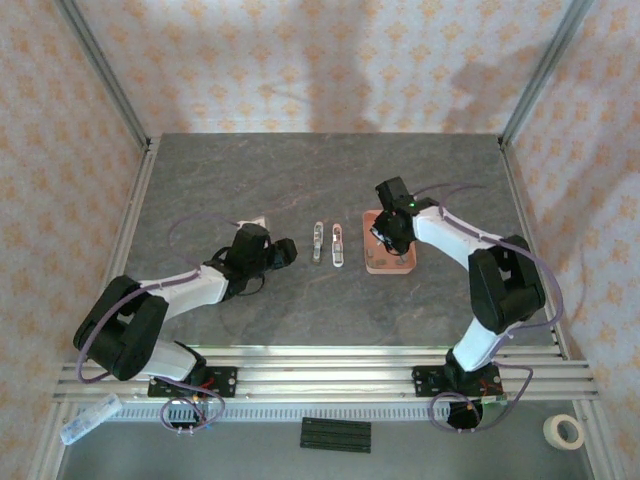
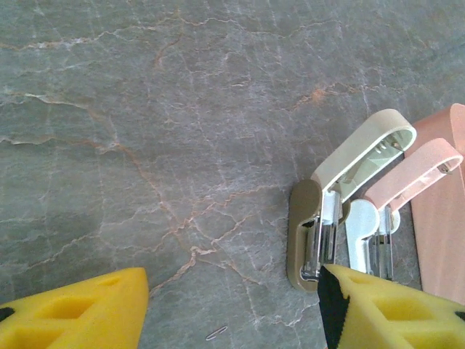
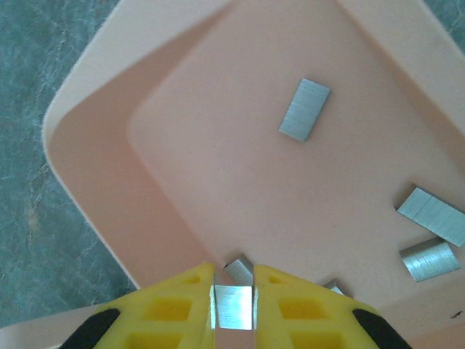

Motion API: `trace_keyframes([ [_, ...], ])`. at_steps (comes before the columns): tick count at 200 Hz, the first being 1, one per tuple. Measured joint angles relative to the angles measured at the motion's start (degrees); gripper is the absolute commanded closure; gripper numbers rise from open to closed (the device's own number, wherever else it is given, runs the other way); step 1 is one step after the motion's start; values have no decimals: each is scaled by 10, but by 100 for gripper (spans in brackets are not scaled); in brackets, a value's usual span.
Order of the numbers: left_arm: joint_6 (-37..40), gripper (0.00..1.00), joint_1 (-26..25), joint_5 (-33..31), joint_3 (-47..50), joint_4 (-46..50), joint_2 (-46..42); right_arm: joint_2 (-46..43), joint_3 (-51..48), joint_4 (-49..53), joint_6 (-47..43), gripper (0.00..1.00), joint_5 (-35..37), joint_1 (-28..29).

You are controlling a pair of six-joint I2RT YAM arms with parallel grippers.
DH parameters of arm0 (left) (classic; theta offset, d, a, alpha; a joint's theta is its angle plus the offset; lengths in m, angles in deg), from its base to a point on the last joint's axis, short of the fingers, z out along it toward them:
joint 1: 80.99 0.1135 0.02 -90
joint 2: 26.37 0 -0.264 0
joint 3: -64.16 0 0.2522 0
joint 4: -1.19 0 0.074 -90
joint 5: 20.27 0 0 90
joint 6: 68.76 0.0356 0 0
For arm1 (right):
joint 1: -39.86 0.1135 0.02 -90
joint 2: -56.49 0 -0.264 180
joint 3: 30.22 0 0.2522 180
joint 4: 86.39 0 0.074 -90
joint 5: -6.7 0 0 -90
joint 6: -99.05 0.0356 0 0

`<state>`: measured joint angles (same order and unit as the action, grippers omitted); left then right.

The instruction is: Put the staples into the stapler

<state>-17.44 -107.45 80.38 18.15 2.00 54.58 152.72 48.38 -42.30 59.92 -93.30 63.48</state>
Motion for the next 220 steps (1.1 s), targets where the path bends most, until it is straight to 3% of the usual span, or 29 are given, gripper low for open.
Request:
trace_keyframes([
  [107, -20, 35, 9, -9, 27, -32, -9, -44, -20, -28, -52, 82, 22, 26],
  [220, -20, 33, 30, -28, 80, -45, -72, -56, -4, -56, -114, 81, 44, 126],
])
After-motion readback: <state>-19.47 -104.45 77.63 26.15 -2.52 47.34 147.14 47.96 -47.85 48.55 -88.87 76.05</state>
